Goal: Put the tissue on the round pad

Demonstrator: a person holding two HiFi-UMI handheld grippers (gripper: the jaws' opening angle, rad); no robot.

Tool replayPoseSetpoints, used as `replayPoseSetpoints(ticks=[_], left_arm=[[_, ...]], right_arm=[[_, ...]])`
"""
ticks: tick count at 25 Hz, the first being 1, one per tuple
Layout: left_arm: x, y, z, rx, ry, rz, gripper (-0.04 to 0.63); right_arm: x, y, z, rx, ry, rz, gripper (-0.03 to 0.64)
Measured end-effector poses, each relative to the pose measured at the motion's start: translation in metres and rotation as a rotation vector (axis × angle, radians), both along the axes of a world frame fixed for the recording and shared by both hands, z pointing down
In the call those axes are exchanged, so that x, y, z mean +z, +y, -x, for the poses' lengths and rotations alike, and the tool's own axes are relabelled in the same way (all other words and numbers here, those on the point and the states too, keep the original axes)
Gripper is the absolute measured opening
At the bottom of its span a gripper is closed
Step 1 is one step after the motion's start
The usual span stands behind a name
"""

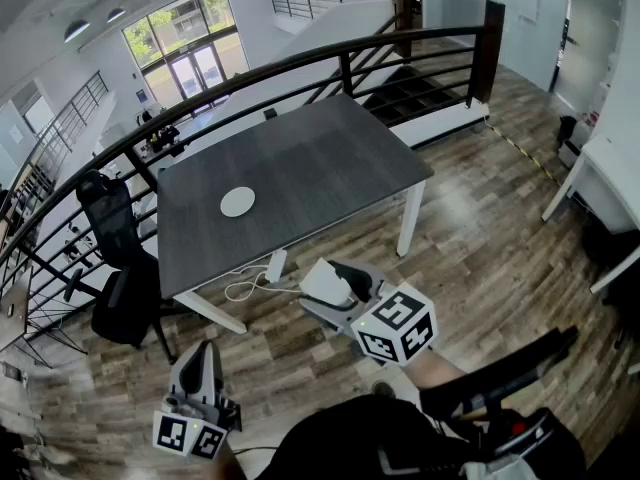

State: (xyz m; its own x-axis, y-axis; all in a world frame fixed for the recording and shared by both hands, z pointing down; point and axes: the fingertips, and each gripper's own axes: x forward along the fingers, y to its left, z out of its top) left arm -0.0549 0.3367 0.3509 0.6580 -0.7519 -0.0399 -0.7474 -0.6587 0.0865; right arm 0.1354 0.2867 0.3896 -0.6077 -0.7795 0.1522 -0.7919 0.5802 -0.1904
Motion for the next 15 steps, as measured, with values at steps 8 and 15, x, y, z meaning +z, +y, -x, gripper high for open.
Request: replayPoseSetpoints(ticks=[8,15], left_arm=[[0.005,0.003,-0.001,0.011,-0.007,0.005,0.003],[0.006,0.002,0.020,0.005,-0.002,-0.009,0.003]], right_arm=[[-0.004,0.006,0.006,-0.006,0.016,-0.024,0.324],[-0.004,0.006,0.023,0.014,-0.011,-0.022,0.324]])
